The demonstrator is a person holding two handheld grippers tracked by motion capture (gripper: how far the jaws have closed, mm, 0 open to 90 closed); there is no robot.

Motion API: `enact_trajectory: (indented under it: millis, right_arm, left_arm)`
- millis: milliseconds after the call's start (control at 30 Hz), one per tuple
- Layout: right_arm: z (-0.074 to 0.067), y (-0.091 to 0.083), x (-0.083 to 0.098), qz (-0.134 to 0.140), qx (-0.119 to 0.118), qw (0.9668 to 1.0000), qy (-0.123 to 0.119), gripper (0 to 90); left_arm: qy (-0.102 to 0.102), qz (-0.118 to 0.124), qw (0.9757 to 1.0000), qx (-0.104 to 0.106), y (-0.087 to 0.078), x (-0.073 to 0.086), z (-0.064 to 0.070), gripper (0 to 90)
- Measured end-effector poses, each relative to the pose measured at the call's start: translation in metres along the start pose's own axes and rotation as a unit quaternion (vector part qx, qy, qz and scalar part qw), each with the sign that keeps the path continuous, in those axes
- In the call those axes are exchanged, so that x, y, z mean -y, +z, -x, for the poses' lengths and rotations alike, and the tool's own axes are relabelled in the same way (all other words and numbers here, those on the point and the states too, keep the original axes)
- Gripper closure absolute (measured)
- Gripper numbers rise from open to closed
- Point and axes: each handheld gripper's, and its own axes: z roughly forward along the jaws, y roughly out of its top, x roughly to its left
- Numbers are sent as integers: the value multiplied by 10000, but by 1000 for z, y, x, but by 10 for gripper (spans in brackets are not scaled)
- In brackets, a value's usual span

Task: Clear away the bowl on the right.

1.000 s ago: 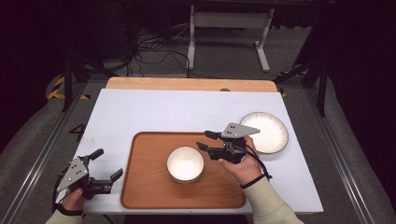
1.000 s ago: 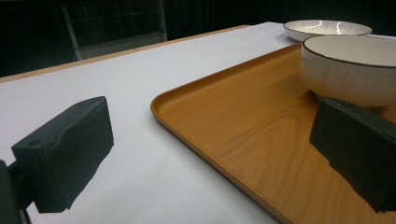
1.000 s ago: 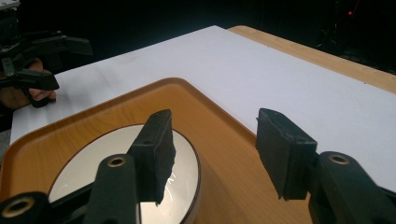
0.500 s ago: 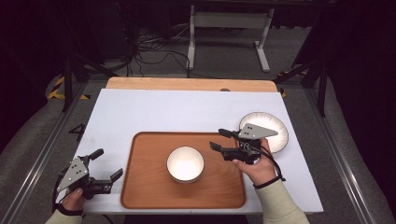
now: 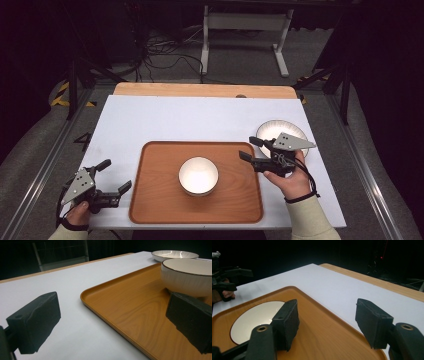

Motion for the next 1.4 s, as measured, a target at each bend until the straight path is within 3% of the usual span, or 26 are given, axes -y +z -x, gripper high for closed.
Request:
enact_trajectory:
  millis: [200, 300, 700, 933, 1400]
  right_arm:
    - [4, -6, 6, 41, 92, 9999, -77, 325]
    - [6, -9, 14, 209, 164, 9995, -160, 281]
    - [15, -14, 34, 423, 155, 9989, -137, 234]
    - [19, -14, 49, 419, 243, 9988, -2, 228]
    - [19, -11, 71, 330, 199, 9993, 6, 228]
  left_arm:
    - [0, 18, 10000, -9, 0, 0, 0, 3]
    - [1, 24, 10000, -10, 0, 0, 0, 3]
    - [1, 23, 10000, -10, 0, 0, 0, 3]
    - [0, 24, 10000, -9, 0, 0, 0, 3]
    - [0, 25, 10000, -10, 0, 0, 0, 3]
